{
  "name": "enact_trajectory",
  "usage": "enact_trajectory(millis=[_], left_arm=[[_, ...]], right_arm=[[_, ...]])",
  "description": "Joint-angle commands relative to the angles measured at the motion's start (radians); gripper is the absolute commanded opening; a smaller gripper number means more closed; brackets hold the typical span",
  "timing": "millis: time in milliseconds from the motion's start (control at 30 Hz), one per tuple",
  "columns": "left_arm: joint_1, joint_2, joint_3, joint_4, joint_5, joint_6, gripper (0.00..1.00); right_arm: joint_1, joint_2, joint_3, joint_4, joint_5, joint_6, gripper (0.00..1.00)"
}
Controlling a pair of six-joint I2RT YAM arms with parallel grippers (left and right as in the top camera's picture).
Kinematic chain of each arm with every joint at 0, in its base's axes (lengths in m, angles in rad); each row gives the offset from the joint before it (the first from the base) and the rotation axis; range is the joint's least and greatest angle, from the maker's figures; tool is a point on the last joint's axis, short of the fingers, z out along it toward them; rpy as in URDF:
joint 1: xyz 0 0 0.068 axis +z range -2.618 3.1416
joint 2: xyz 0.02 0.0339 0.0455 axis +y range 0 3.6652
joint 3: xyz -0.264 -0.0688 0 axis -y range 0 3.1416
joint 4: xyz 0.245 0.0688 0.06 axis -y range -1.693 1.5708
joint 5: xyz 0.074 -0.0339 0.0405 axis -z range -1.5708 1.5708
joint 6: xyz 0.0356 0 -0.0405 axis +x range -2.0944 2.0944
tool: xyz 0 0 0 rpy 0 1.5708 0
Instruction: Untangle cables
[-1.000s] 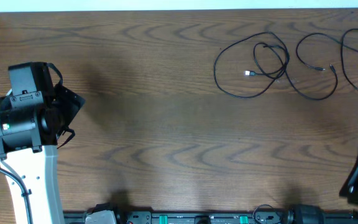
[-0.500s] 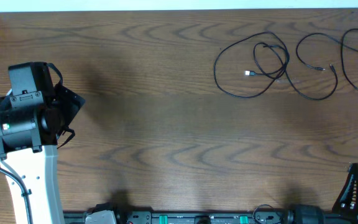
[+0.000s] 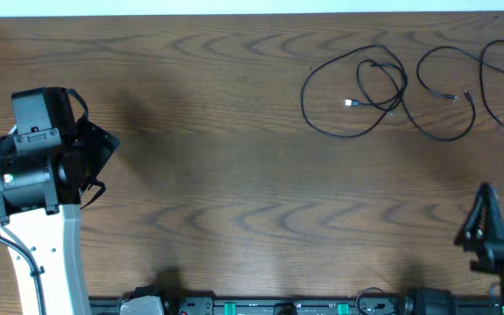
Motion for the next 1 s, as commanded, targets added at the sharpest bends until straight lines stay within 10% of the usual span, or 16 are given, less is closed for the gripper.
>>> enact_trajectory(millis=[0, 967], left_arm=[[0.005, 0.0, 0.005, -0.005, -0.006, -0.008, 1.0], [0.005, 0.0, 0.005, -0.005, -0.006, -0.008, 1.0]], right_arm=[[-0.002, -0.066, -0.117, 0.074, 0.008, 0.082, 0.99], [-0.003, -0.251, -0.916, 0.437, 0.106, 0.131, 0.99]])
